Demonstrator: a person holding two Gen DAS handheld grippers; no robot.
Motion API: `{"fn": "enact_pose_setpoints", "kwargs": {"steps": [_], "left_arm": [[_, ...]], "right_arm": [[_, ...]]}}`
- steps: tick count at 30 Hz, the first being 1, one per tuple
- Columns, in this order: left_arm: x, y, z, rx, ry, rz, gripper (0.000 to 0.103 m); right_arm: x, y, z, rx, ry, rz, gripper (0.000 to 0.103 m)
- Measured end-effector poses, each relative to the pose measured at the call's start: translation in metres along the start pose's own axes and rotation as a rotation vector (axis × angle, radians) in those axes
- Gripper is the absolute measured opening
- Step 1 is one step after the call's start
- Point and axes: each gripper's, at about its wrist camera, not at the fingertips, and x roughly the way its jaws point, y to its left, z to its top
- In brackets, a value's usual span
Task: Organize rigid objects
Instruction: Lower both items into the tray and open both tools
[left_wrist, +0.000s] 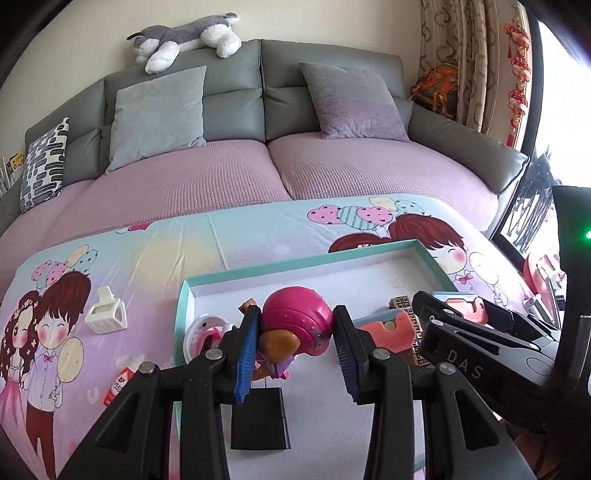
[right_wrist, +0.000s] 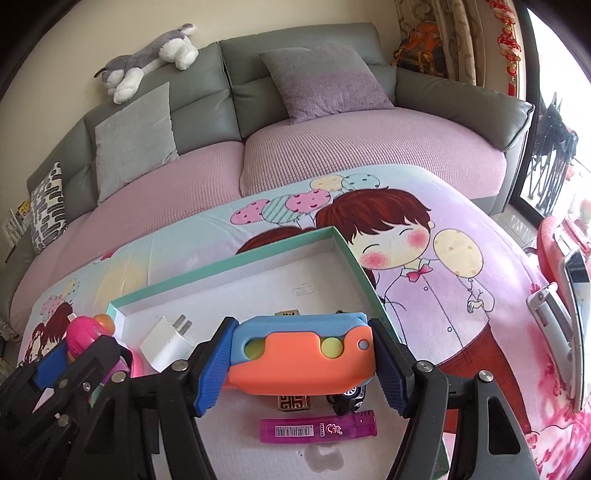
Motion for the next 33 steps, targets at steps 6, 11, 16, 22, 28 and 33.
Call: {"fn": "enact_pose_setpoints", "kwargs": {"steps": [6, 11, 16, 22, 28, 33], "left_arm": [[0.009, 0.0, -0.004, -0.002, 0.024, -0.016, 0.041], [0.02, 0.0, -0.01, -0.009, 0.071, -0.015, 0.041], [0.02, -0.001, -0.011, -0.005, 0.072, -0.011, 0.041], [0.014, 0.003, -0.008, -0.029, 0.066, -0.028, 0.054], [0.005, 0.009, -0.004, -0.044, 0.05, -0.024, 0.06], [-0.002, 0.016, -0.002, -0.056, 0.034, -0.006, 0.061]], "right_arm": [[0.008, 0.002, -0.004, -0.004, 0.027, 0.008, 0.073], [0.009, 0.001, -0.005, -0.005, 0.032, 0.013, 0.073], [0.01, 0.004, -0.004, -0.023, 0.034, 0.004, 0.073], [0.007, 0.008, -0.003, -0.05, 0.018, -0.014, 0.073], [0.004, 0.009, -0.001, -0.058, 0.004, -0.013, 0.074], [0.0, 0.011, 0.001, -0.069, -0.016, -0.012, 0.081]]}}
